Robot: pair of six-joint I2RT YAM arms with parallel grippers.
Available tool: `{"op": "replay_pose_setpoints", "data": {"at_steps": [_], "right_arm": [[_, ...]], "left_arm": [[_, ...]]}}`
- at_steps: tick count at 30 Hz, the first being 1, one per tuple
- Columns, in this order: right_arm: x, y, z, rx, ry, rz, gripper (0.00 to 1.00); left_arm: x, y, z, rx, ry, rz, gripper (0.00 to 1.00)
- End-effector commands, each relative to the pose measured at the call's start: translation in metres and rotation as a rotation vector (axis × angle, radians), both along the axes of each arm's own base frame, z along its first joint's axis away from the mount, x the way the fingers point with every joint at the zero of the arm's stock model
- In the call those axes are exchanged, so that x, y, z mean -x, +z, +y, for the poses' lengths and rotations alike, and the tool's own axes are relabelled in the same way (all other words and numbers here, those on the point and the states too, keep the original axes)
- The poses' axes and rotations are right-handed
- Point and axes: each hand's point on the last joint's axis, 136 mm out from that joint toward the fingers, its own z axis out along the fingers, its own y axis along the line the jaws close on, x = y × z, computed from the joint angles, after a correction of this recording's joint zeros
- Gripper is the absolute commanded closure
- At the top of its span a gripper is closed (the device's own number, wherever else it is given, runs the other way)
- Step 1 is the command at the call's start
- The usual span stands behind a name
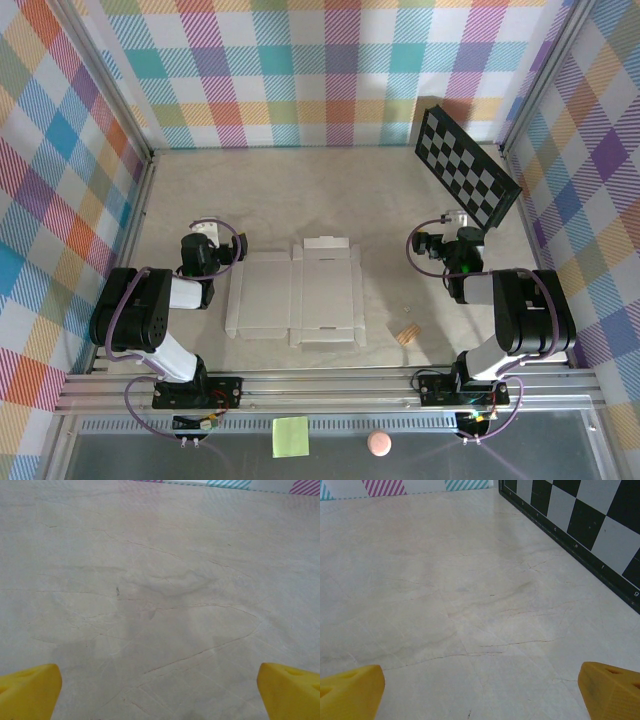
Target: Fold the paper box
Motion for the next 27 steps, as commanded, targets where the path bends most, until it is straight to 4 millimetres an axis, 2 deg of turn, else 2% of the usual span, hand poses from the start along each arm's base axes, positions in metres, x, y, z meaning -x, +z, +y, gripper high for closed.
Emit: {"op": "replay_pose_setpoints", "data": {"at_steps": [1,5,9,12,15,19,23,27], "right_arm": [[-0.003,0.009,0.003,-0.014,0.015,-0.036,0.01],[-0.003,0.01,0.002,-0.013,0.013,-0.041,0.01],[-0.002,0.018,0.006,-0.013,0.038,-0.038,0.01],[-0.002,0.029,0.002,-0.007,0.015,-0.013,0.01],[0.003,0.033,0.0,-0.005,0.001,0.03,0.01],[0.011,0.043,0.002,-0.048,-0.011,0.077,0.01],[0.023,0.044,0.009,-0.171,-0.038,0.214,0.01],[0.034,0.047,0.032,-0.291,0.002,0.346,0.02]], "left_arm": [[-0.004,0.007,0.0,-0.013,0.0,-0.023,0.0],[-0.004,0.008,-0.001,-0.013,0.0,-0.026,0.0],[-0.005,0.016,0.009,-0.018,0.06,-0.02,0.0],[-0.005,0.028,0.02,-0.024,0.124,-0.009,0.0],[-0.002,0.043,0.029,-0.035,0.183,-0.005,0.0],[0.006,0.074,0.037,0.034,0.265,-0.03,0.0],[0.01,0.092,0.028,0.222,0.302,0.013,0.02],[0.011,0.091,0.003,0.376,0.251,0.129,0.06]]}}
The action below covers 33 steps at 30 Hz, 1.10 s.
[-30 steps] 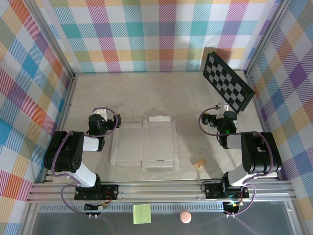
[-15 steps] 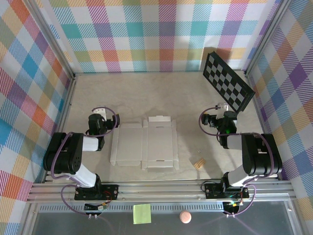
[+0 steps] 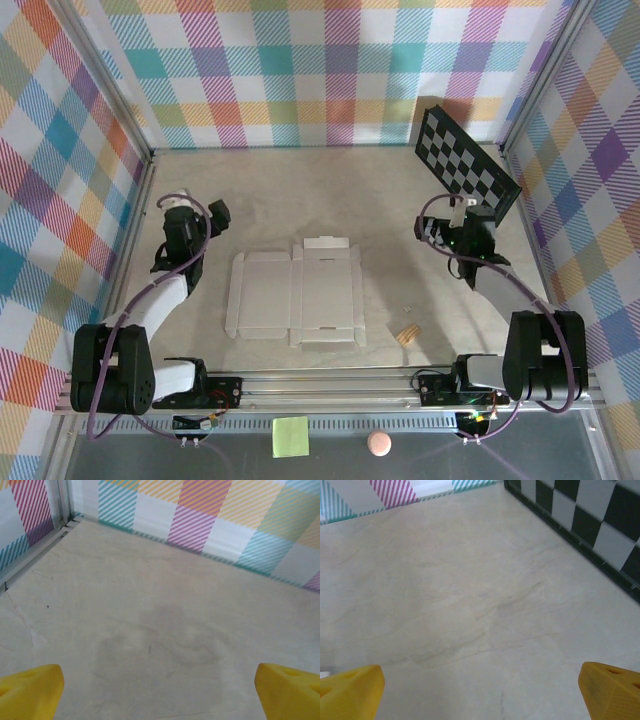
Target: Fold the paper box
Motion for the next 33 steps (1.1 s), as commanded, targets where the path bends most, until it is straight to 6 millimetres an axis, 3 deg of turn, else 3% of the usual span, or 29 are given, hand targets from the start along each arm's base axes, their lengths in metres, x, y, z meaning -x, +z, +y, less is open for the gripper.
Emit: {"op": "replay_pose_setpoints", "data": {"at_steps": [1,6,13,19,25,33], "right_arm": [[0.025,-0.009,0.026,-0.154,0.025,0.196,0.02],[0.047,-0.006,0.064,-0.242,0.06,0.343,0.05],[0.088,-0.004,0.138,-0.296,0.241,0.492,0.07],[0.132,-0.009,0.201,-0.362,0.445,0.617,0.09],[0.174,-0.019,0.239,-0.374,0.548,0.709,0.1],[0.222,-0.034,0.287,-0.344,0.7,0.815,0.13]], "left_arm": [[0.011,-0.021,-0.029,0.205,-0.052,0.163,0.06],[0.017,-0.023,-0.061,0.335,-0.158,0.279,0.07],[0.05,-0.043,-0.107,0.373,-0.351,0.486,0.1],[0.074,-0.064,-0.127,0.395,-0.429,0.587,0.13],[0.083,-0.084,-0.143,0.437,-0.468,0.63,0.15],[0.072,-0.096,-0.17,0.441,-0.536,0.662,0.19]]}}
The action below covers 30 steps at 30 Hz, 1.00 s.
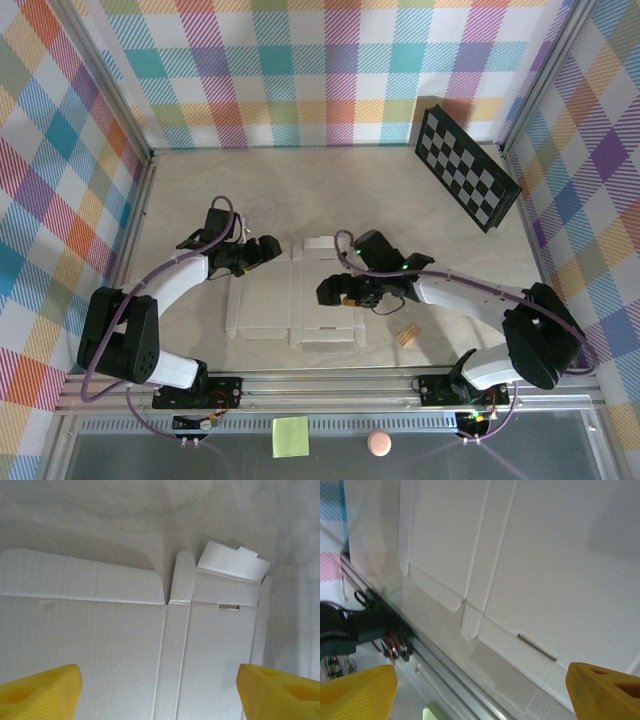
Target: Fold the paper box
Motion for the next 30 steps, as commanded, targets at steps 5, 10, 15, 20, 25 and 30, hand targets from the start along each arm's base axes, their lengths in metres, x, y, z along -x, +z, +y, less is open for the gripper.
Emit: {"op": "replay_pose_setpoints", "data": {"at_steps": [5,10,15,20,25,30], "right_arm": [[0.034,-0.017,0.042,-0.01,0.119,0.094,0.17],[0.049,-0.032,0.058,0.019,0.173,0.131,0.19],[0.049,-0.045,0.057,0.062,0.168,0.143,0.2],[0.05,-0.062,0.046,0.132,0.155,0.153,0.21],[0.045,-0.074,0.031,0.196,0.111,0.143,0.23],[0.029,-0.077,0.013,0.213,0.056,0.133,0.25]], "left_arm": [[-0.009,-0.008,-0.02,0.02,-0.046,0.034,0.19],[-0.011,-0.018,-0.02,0.005,-0.049,0.067,0.19],[-0.007,-0.03,-0.009,-0.065,-0.03,0.108,0.19],[-0.005,-0.036,-0.005,-0.095,-0.028,0.115,0.19],[-0.004,-0.04,-0.002,-0.116,-0.028,0.125,0.19],[0.0,-0.043,0.001,-0.14,-0.041,0.139,0.19]]}}
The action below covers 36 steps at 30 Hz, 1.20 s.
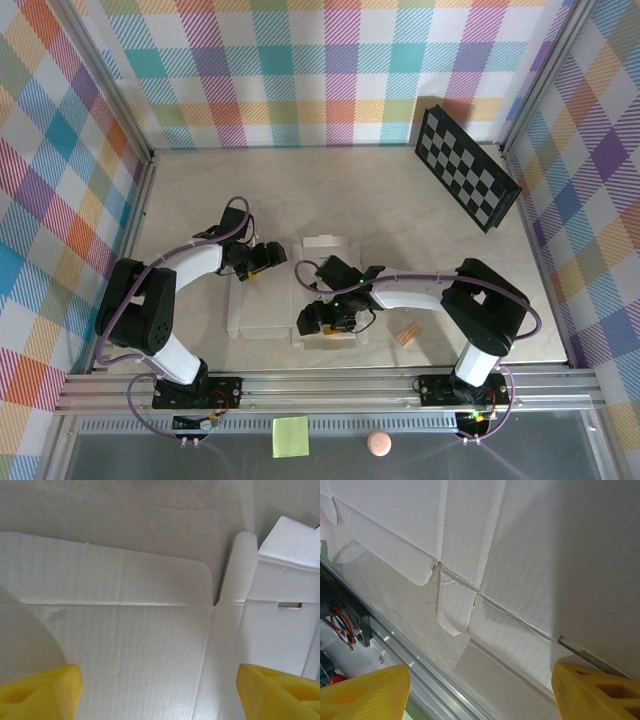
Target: Fold the paper box
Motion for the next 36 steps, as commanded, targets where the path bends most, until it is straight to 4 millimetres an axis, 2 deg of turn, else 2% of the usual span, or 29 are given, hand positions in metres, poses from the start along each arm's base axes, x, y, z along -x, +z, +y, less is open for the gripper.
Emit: {"op": "replay_pose_setpoints", "data": {"at_steps": [1,11,19,28,36], "right_arm": [[-0.012,-0.01,-0.028,0.074,-0.057,-0.011,0.25],[-0.061,-0.013,-0.078,0.063,-0.174,-0.013,0.25],[-0.105,-0.014,-0.109,0.075,-0.256,-0.028,0.25],[-0.158,-0.015,-0.112,0.081,-0.288,-0.063,0.25],[-0.201,-0.013,-0.098,0.075,-0.284,-0.087,0.25]], "left_arm": [[0.003,-0.002,0.002,-0.033,-0.023,0.024,0.19],[0.016,-0.003,-0.001,-0.01,-0.053,0.051,0.2],[0.027,-0.002,-0.006,0.031,-0.079,0.069,0.2],[0.045,-0.001,-0.008,0.059,-0.097,0.096,0.2],[0.065,0.001,-0.01,0.087,-0.118,0.119,0.2]]}}
